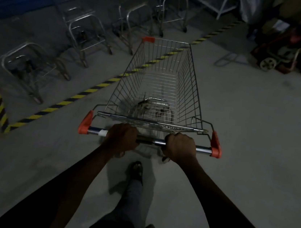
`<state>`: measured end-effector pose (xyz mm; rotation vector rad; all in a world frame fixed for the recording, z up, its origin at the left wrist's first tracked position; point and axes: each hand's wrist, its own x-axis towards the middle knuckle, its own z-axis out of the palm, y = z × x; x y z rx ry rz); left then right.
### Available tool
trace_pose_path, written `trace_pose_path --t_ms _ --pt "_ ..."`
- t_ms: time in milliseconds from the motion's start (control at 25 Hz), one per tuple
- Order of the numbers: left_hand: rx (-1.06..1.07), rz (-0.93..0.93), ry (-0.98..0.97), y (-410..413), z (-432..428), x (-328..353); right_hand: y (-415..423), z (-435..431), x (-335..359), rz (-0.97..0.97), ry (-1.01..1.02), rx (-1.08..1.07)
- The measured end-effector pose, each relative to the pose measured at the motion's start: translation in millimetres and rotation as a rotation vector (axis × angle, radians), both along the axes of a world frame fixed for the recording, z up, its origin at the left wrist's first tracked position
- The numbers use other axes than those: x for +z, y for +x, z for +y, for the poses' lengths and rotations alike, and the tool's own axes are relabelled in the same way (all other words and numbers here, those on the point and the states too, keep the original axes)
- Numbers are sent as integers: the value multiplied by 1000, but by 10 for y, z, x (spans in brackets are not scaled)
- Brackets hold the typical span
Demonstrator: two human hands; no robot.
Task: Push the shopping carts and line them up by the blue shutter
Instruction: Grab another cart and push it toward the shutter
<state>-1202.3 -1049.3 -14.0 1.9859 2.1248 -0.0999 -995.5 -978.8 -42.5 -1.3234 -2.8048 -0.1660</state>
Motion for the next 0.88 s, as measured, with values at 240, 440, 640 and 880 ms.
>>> trace_pose_path --t_ms 240,440,640,880 --pt "-134 51 2 -100 1608 -60 -13 1278 -96 27 70 -140" --pt "-228 26 -42 -76 2912 58 45 2377 -111 107 166 -212" --pt "-289 22 -65 38 4199 79 153 3505 -130 43 213 -287" --pt "-314 42 -29 346 5809 5 459 5089 -82 81 138 -326"
